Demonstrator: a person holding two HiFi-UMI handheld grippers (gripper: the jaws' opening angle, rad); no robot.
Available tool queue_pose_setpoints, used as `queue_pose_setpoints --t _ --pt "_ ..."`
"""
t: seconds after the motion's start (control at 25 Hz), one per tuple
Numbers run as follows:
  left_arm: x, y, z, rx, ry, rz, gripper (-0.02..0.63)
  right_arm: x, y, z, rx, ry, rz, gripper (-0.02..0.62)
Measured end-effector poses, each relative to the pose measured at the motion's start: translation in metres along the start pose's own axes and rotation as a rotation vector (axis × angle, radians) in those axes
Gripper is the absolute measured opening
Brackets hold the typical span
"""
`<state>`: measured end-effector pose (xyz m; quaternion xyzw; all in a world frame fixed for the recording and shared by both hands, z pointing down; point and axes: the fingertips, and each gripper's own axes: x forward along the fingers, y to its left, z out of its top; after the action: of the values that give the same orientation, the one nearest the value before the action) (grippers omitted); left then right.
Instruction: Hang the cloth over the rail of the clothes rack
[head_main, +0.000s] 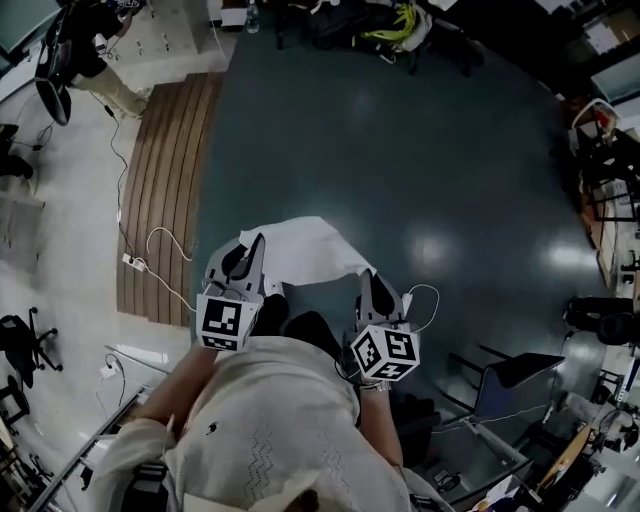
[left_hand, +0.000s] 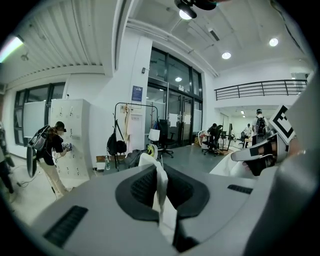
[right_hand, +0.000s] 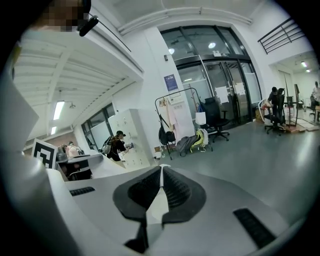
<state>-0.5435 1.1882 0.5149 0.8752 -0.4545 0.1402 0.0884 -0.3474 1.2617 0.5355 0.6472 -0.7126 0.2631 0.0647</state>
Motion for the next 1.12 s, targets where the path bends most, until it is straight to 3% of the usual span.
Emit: queue_pose_setpoints --t 0.12,0.4,0.72,1.12 --pt "0.021 0.012 0.011 -0.003 -0.012 -0.003 0.02 0.02 0.0 0.016 -0.029 -0.011 0.001 0.025" --pt "0.059 0.029 0.025 -0.021 -0.001 -0.007 0.02 0.061 -0.01 0.033 0.041 0.004 0.003 0.025" --pt "0.124 0.053 0.033 -0.031 0.04 0.043 0.02 0.126 -0.04 0.058 0.041 0.044 0.031 0.025" --pt "0.245 0.054 0.087 -0.022 0.047 0.072 0.02 0.22 -0.109 0.147 0.006 0.067 0.092 0.025"
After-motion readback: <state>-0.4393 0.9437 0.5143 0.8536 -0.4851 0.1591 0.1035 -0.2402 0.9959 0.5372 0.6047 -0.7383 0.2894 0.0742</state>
